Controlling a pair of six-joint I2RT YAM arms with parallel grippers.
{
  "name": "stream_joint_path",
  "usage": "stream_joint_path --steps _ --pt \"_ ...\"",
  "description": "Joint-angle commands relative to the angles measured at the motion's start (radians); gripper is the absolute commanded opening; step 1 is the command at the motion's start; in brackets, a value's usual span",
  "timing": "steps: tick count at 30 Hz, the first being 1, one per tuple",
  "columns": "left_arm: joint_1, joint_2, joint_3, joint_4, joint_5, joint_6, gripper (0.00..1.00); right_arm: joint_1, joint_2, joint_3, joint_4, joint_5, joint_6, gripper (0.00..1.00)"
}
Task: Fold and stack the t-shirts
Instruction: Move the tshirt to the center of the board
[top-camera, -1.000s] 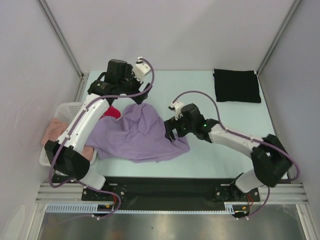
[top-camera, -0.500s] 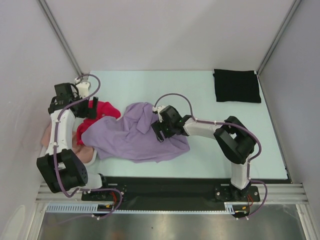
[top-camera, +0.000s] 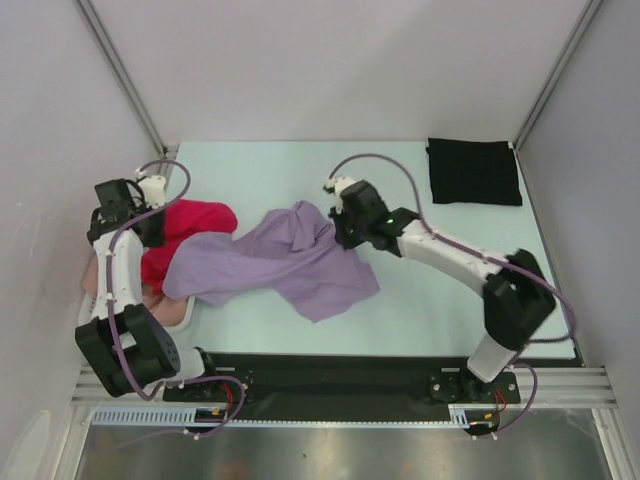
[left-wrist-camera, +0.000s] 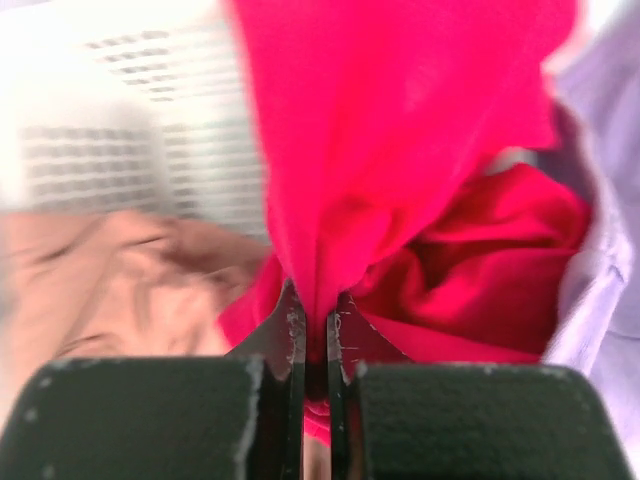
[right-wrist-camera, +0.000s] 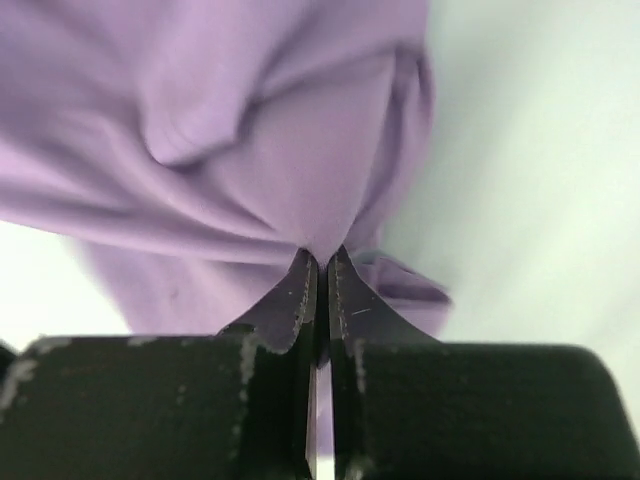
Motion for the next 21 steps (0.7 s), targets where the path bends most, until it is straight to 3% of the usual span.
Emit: stream_joint_path --steps 1,5,10,13,15,16,19,21 --pt "0.09 -0.054 0.07 0.105 -0.108 0.047 0.0 -0.029 -0.225 0.118 -0.023 0.027 -0.029 0.0" --pt "0.155 -0.03 0.118 0.162 -0.236 0.093 0.0 -0.034 -0.37 0.188 -0.038 0.018 -0.051 0.0" --pt "0.181 -0.031 0.128 0.218 -0.294 0.13 0.0 -0.042 -0.496 0.217 -0.009 -0.015 -0.011 0.0" --pt "0.178 -0.03 0.144 0.202 -0.213 0.145 0.02 -0.045 -0.498 0.169 0.065 -0.087 0.079 0.0" --pt "0.175 -0.033 0.151 0.165 -0.116 0.148 0.21 -0.037 -0.471 0.158 0.113 -0.174 0.13 0.0" --pt "0.165 -0.031 0.154 0.142 -0.091 0.149 0.53 0.001 -0.417 0.186 0.148 -0.198 0.142 0.0" --pt "0.137 -0.034 0.164 0.117 -0.012 0.137 0.94 0.094 -0.266 0.317 0.105 -0.249 0.087 0.0" --pt "0.12 -0.056 0.173 0.104 0.048 0.119 1.0 0.09 -0.198 0.466 0.069 -0.272 0.101 0.0"
